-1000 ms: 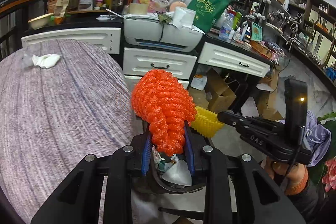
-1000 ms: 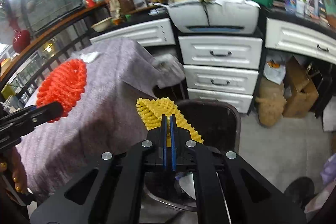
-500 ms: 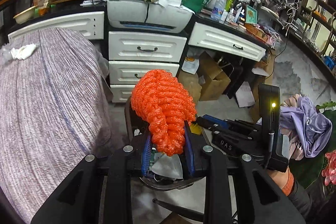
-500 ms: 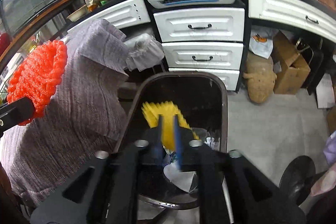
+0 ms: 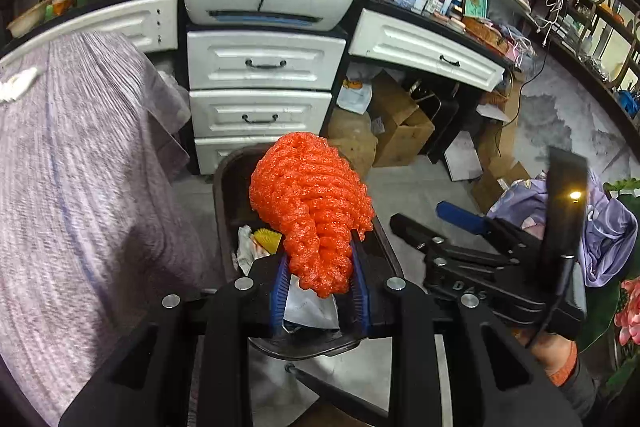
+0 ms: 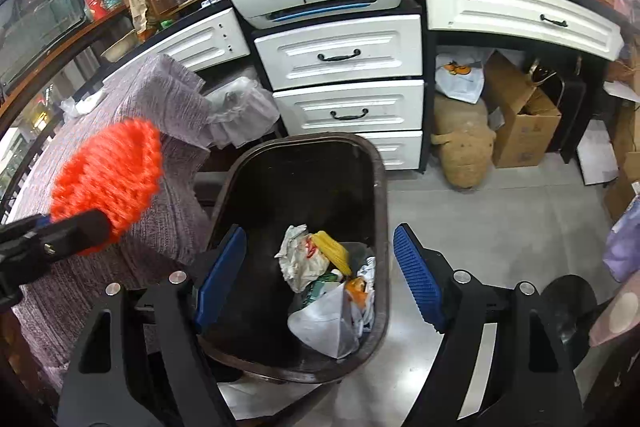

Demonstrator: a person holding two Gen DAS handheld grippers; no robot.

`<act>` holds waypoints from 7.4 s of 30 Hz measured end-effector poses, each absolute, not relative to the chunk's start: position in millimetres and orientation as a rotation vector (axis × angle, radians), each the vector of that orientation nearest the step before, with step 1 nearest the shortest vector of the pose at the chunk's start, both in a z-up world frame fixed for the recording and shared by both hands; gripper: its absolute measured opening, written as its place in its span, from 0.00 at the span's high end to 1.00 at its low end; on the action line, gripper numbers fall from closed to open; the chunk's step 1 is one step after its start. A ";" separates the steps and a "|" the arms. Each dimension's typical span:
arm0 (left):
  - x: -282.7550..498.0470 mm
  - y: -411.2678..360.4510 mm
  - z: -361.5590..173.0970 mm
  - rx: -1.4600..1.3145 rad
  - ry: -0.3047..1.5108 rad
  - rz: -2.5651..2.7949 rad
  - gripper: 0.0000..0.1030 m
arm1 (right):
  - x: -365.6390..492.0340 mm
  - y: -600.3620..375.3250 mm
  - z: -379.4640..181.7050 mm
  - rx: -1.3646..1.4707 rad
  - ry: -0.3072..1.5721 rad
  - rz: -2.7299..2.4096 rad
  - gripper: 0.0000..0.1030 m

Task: Collect trash
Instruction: 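Carry both held foam nets over the black bin, then open the right tool to drop the yellow net while the left tool drops the orange net, then move both open tools back to the clear bag and white tissue on the table, then grasp the clear plastic bag with the left tool while the right tool grasps the white tissue, then carry the clear bag and white tissue over the black bin, then open the right tool to drop the tissue while the left tool drops the clear bag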

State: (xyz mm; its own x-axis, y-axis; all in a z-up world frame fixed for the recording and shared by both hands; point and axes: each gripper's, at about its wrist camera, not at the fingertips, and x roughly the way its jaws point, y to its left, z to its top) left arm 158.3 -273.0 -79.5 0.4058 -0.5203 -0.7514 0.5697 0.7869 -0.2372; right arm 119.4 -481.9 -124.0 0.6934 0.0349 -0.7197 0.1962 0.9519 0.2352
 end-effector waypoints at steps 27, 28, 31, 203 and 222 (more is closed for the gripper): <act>154.6 -276.1 -92.8 0.067 0.967 -0.733 0.18 | 114.9 -503.4 -129.5 0.331 0.818 -0.158 0.18; 155.1 -274.0 -92.3 0.062 0.971 -0.731 0.18 | 115.7 -503.3 -129.6 0.333 0.820 -0.157 0.18; 158.6 -264.2 -90.2 0.039 0.980 -0.717 0.14 | 116.7 -502.8 -128.9 0.334 0.821 -0.158 0.18; 154.1 -279.8 -83.6 0.082 0.865 -0.665 0.60 | 127.0 -482.0 -160.3 0.293 0.841 -0.100 0.28; 168.8 -314.0 -112.0 0.124 0.961 -0.690 0.59 | 100.7 -510.5 -153.8 0.332 0.796 -0.220 0.20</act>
State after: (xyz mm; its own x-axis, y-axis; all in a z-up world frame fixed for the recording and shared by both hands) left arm 168.8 -314.0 -112.0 0.3786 -0.4855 -0.7880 0.5916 0.7817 -0.1974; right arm 100.7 -510.5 -153.8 0.6811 -0.0689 -0.7290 0.3158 0.9259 0.2075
